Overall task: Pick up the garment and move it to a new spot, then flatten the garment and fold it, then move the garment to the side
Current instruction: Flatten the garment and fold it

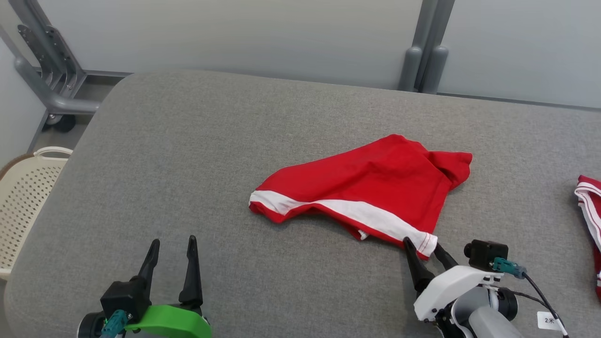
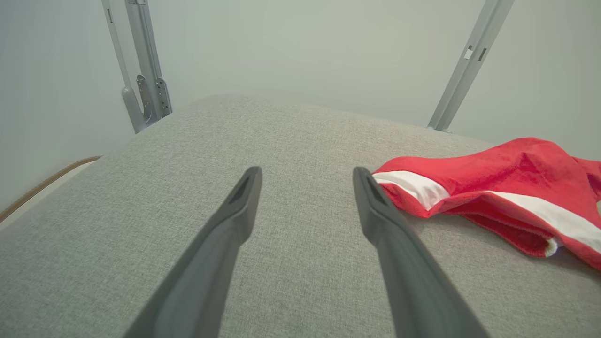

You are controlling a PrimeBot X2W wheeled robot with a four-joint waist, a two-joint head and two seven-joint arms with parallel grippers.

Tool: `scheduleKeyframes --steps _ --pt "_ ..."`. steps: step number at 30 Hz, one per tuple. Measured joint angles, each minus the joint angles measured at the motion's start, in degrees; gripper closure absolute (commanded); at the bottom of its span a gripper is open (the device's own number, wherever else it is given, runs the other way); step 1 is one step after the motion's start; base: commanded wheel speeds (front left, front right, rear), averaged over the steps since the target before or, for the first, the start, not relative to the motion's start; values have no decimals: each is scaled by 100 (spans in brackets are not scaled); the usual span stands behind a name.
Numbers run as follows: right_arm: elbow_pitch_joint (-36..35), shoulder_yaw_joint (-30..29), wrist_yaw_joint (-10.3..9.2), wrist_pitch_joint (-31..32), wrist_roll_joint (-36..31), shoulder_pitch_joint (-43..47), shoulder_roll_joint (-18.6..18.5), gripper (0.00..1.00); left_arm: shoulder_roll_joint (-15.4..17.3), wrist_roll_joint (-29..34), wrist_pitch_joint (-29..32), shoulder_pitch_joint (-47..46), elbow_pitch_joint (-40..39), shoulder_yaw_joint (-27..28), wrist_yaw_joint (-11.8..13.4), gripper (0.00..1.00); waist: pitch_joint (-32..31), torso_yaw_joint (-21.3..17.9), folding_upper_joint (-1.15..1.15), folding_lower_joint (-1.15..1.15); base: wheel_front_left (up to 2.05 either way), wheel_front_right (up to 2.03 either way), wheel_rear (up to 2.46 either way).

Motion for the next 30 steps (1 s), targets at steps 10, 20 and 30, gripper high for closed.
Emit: scheduleKeyframes --steps 10,20,30 --pt "288 318 0 -247 411 -275 1 55 -31 58 0 3 21 64 -32 0 14 45 0 0 0 0 0" --pt "665 483 0 -292 393 -310 -1 77 -35 99 0 30 47 63 -40 0 -68 -105 0 0 0 0 0" --pt "847 732 0 -269 579 -321 1 56 -24 100 0 36 57 16 -59 0 -129 -162 0 0 0 0 0"
